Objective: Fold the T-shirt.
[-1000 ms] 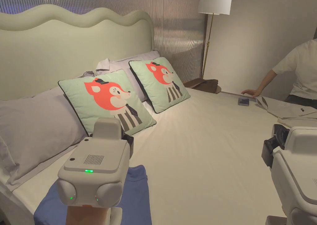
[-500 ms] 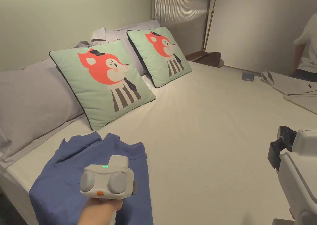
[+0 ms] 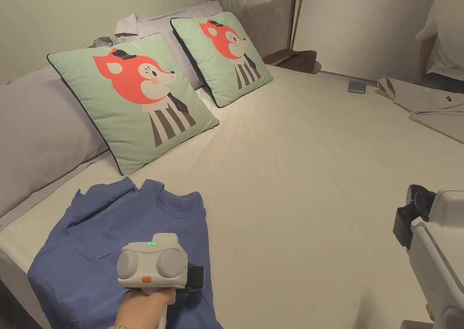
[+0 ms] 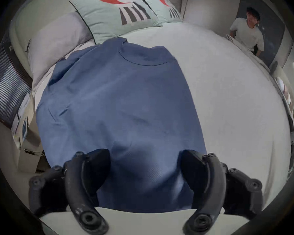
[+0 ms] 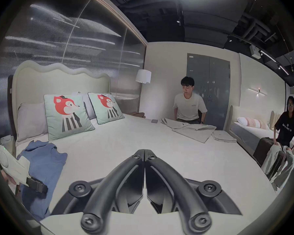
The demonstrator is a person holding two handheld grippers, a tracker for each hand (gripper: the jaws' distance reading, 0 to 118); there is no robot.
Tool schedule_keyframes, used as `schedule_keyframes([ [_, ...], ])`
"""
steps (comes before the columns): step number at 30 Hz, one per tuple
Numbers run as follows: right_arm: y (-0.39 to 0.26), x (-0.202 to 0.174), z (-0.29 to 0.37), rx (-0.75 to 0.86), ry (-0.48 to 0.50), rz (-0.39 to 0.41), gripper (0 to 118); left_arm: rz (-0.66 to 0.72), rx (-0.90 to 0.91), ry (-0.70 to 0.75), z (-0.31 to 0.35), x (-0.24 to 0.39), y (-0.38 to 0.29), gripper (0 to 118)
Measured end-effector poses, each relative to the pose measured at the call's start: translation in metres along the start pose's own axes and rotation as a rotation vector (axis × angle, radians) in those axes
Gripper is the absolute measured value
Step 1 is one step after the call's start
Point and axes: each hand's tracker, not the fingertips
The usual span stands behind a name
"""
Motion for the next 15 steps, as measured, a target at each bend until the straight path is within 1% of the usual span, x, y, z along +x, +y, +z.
schedule_keyframes([
  [1, -0.001, 0.002, -0.001, -0.001, -0.004, -0.002, 0, 0.0, 0.003, -0.006, 0.002, 0.0, -0.001, 84],
  [2, -0.001, 0.003, -0.001, -0.002, -0.005, -0.002, 0, -0.003, 0.007, -0.003, 0.008, 0.0, -0.001, 75],
  [3, -0.002, 0.004, 0.0, -0.002, -0.007, -0.002, 0, -0.009, 0.02, 0.011, 0.013, 0.001, -0.001, 61],
  [4, -0.002, 0.005, 0.001, -0.003, -0.008, -0.004, 0, -0.013, 0.049, 0.032, 0.018, 0.0, 0.0, 42],
  [5, -0.001, 0.006, 0.001, -0.004, -0.008, -0.006, 0, -0.012, 0.066, 0.059, 0.022, -0.002, 0.0, 6],
  [6, -0.001, 0.006, 0.003, -0.004, -0.007, -0.007, 0, 0.007, 0.074, 0.075, 0.024, -0.006, 0.003, 6],
  [7, 0.0, 0.006, 0.004, -0.003, -0.008, -0.007, 0, 0.056, 0.067, 0.005, 0.029, -0.012, 0.006, 6],
  [9, 0.0, 0.009, 0.004, 0.0, -0.009, -0.008, 0, 0.122, 0.077, -0.025, 0.04, -0.018, 0.009, 6],
  [12, 0.004, 0.014, 0.009, 0.011, -0.012, -0.013, 0, 0.103, 0.162, -0.031, 0.056, -0.019, 0.02, 5],
  [15, 0.009, 0.021, 0.014, 0.029, -0.026, -0.021, 0, 0.112, 0.277, -0.106, 0.097, -0.009, 0.032, 5],
])
